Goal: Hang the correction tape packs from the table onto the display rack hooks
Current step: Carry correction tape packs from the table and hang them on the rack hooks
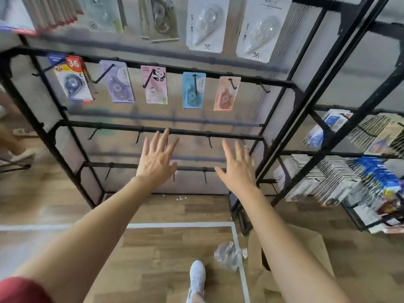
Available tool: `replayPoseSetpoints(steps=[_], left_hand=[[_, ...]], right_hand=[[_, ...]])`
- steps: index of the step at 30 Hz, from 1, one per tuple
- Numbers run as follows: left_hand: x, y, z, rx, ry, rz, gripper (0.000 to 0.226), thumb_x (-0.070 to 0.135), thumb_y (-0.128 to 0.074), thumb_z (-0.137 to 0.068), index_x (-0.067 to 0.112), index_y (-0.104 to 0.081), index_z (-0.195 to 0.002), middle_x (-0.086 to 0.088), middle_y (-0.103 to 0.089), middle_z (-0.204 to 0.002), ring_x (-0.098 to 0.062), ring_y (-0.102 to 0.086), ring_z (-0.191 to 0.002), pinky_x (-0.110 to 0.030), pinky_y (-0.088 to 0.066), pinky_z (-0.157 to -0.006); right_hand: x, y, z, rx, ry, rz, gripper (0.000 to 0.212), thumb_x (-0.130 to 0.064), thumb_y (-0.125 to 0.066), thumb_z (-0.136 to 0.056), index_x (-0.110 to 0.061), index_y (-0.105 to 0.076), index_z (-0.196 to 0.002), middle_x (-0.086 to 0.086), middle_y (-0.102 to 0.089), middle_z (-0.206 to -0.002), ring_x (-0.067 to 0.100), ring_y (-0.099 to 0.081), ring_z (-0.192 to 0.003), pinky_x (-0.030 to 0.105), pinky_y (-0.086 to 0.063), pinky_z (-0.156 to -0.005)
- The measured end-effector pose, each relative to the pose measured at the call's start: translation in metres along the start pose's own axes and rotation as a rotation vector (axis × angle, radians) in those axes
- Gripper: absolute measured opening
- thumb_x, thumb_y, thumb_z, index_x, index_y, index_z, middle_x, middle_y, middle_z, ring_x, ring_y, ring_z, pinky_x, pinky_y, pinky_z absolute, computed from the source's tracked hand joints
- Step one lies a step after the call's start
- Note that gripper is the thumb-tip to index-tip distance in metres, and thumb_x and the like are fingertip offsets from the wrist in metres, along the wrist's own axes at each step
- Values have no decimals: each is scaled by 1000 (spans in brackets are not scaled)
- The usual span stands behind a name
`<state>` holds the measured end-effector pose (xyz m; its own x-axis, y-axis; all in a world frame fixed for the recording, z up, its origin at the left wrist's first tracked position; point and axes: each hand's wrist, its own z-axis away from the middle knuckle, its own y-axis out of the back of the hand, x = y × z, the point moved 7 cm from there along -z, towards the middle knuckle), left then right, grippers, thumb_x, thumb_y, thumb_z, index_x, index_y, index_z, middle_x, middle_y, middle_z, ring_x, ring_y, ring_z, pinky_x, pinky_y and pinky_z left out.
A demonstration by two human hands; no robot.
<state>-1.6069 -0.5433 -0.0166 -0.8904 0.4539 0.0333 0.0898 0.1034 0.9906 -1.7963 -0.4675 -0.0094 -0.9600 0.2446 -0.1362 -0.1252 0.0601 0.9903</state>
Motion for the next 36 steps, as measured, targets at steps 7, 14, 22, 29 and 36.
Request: replayPoseSetpoints(steps=[7,14,22,29,36], left_hand=[[-49,-27,123,-118,105,-6,73,41,-46,-96,25,-5,-154,-9,7,-161,-28,6,-148,-45,1,-118],[-101,-42,244,-233,391,62,69,39,-50,-94,26,-15,-152,-8,-1,-161,-28,0,-147,-43,-3,-119],[-133,-59,402,-328,807,134,70,41,-48,-95,25,-11,-153,-9,0,-160,-29,-2,-147,-45,-6,-119],[-153,-53,550,-317,1184,194,71,41,-51,-94,26,-13,-152,-8,-2,-161,-27,-5,-147,-41,-7,-119],[-204,-35,671,-211,1456,247,72,39,-51,-95,24,-11,-153,-8,-2,-161,-29,-6,-147,-42,-5,-118]], right_hand=[[-69,-48,88,-146,90,-19,78,-43,-46,-98,-29,8,-153,12,8,-161,35,6,-147,51,-3,-117],[-141,-94,136,-313,263,100,80,-45,-46,-97,-28,9,-153,13,14,-160,39,10,-146,55,1,-117],[-234,-140,217,-440,597,141,78,-43,-45,-98,-27,7,-153,13,9,-160,38,7,-146,53,-1,-116],[-315,-175,308,-565,830,204,78,-43,-45,-99,-26,9,-153,14,9,-160,39,6,-146,54,-3,-116],[-429,-198,391,-581,1050,261,80,-44,-49,-96,-26,3,-153,14,1,-160,38,0,-146,53,-6,-115]])
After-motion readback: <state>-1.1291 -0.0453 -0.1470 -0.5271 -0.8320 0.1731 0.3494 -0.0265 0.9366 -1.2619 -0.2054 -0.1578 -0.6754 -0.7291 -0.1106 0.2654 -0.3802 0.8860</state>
